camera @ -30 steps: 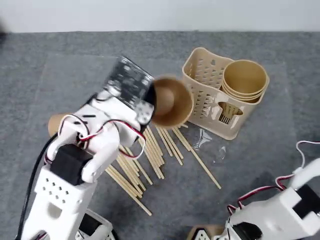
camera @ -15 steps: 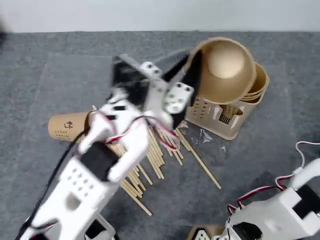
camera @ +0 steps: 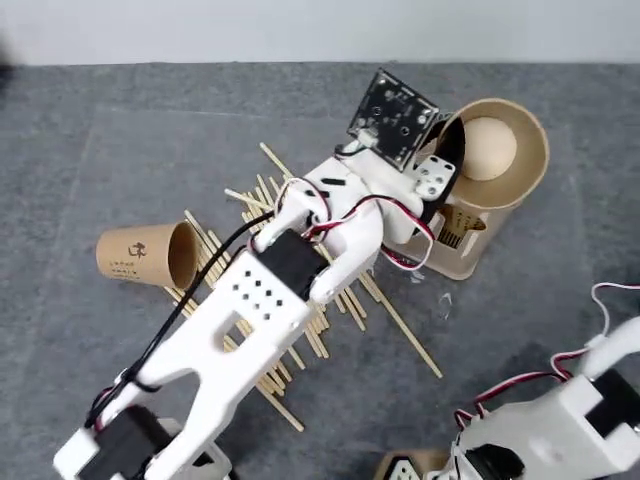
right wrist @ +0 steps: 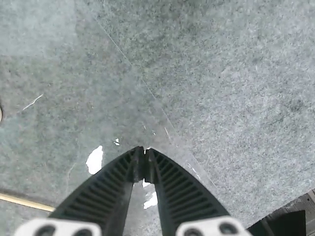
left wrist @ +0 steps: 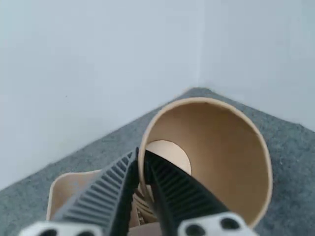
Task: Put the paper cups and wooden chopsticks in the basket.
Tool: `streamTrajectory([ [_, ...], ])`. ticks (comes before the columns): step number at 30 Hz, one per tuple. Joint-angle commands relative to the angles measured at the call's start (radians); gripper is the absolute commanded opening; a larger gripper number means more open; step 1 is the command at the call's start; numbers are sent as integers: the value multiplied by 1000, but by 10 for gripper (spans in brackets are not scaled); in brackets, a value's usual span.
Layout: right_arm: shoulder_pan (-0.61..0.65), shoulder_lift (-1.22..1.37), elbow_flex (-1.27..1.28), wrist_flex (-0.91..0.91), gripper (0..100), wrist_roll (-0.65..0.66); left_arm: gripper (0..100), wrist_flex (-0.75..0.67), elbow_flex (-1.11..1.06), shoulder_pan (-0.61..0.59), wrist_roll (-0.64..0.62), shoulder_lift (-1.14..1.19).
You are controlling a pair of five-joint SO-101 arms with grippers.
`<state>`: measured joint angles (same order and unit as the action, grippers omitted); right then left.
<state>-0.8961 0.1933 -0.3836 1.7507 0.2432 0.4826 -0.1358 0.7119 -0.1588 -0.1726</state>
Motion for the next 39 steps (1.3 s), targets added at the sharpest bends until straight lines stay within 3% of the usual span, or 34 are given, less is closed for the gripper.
streamTrajectory([
  [1,4,-61,-5,35,9,23,12,-29,56,6,-9,17],
  [5,2,-59,-3,38,9,44,28,-74,56,2,-11,48],
  [7,2,-61,14,36,9,46,96,-94,56,-2,-31,52],
  [11,7,-62,28,33,9,46,269,-135,64,-41,-226,58],
  [19,8,-70,26,31,9,46,278,-123,188,-129,-245,144],
  [29,74,-70,23,30,9,46,267,196,400,-322,-239,152],
  [39,134,-71,-100,38,9,46,267,669,506,-595,-17,-11],
])
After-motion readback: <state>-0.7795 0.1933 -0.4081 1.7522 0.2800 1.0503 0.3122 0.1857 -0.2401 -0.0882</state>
